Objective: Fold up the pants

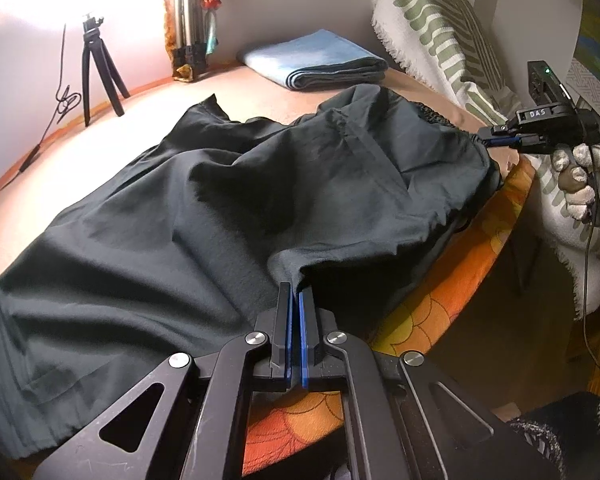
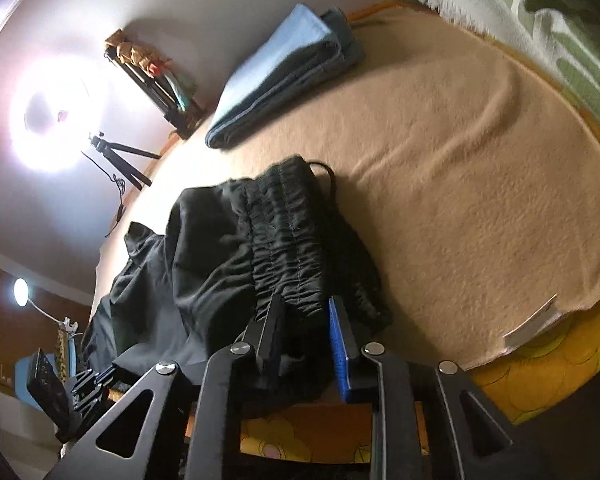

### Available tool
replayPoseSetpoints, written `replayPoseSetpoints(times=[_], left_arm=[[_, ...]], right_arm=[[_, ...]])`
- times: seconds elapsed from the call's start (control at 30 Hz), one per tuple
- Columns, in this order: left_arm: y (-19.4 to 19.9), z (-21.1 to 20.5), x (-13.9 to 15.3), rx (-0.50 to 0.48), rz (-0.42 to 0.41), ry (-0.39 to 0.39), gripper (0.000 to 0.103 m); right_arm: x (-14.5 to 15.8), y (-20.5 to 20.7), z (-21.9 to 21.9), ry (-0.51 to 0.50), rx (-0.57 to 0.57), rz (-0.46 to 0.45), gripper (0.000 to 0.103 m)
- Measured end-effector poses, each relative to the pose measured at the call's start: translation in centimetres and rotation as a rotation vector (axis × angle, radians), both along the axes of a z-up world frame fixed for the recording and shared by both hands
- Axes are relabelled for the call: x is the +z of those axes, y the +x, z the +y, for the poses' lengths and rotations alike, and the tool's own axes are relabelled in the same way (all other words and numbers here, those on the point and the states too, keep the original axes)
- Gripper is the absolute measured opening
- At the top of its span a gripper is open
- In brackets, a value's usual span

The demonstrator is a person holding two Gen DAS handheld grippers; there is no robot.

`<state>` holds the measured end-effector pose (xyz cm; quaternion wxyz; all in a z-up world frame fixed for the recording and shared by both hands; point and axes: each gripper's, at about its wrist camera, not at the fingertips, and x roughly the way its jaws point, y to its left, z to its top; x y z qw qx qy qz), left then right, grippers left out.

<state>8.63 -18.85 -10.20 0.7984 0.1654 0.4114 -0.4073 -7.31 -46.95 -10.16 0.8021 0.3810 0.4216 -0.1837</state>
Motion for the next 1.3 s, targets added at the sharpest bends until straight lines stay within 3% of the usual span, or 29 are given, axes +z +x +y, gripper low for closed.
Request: replayPoseSetpoints(times=[0.07, 0.2, 0.27, 0.33, 0.47, 0.6, 0.83, 0.9, 0.97, 1.03, 1.1, 1.17, 1.3], left_arm=[[0.0, 0.1, -0.1, -0.001, 0.002, 0.001, 0.001], [0.0, 0.1, -0.3, -0.007, 0.007, 0.008, 0.001], [0.0, 0.0, -0.3, -0.009, 0.006, 0.010, 0.001], [0.0, 0.0, -0.3, -0.007, 0.005, 0.011, 0.001], [0.0, 0.1, -0.4, -0.003, 0.009, 0.013, 0.001], [0.1, 0.0, -0.4, -0.002, 0.011, 0.014, 0.001], [0.1, 0.1, -0.4, -0.007, 0.014, 0.015, 0.001], [0.2, 0.1, -0.4, -0.007, 0.015, 0.016, 0.001], [0.2, 0.1, -0.4, -0.007, 0.014, 0.016, 0.001], [0.1, 0.1, -0.4, -0.007, 0.013, 0.016, 0.001], [0.1, 0.0, -0.4, -0.007, 0.015, 0.016, 0.001], [0.1, 0.0, -0.5, -0.012, 0.020, 0.017, 0.001], [-0.3, -0.7, -0.8, -0.052, 0.056, 0.022, 0.003]], right_arm=[[0.8, -0.6, -0.5, -0.022, -0.015, -0.007, 0.008], [0.5, -1.6, -1.6, -0.020, -0.050, 0.000, 0.009], [-0.1, -2.1, -2.1, 0.029, -0.075, -0.011, 0.020], [-0.9, -2.4, -2.7, 0.086, -0.101, -0.011, 0.055], [-1.9, -2.6, -2.6, 0.165, -0.113, -0.011, 0.056], [-3.8, -2.7, -2.4, 0.326, -0.149, -0.060, 0.059], [-5.2, -2.4, -2.3, 0.411, -0.233, -0.150, 0.075], [-5.0, -1.8, -2.1, 0.384, -0.235, -0.144, 0.075], [-5.0, -1.3, -1.9, 0.361, -0.240, -0.126, 0.065], [-5.3, -0.7, -1.9, 0.364, -0.243, -0.119, 0.038], [-5.1, -0.2, -1.5, 0.332, -0.251, -0.140, 0.029], [-4.1, 0.4, -0.9, 0.261, -0.228, -0.145, 0.024], [0.9, 1.2, -0.2, 0.055, -0.187, -0.181, 0.020]])
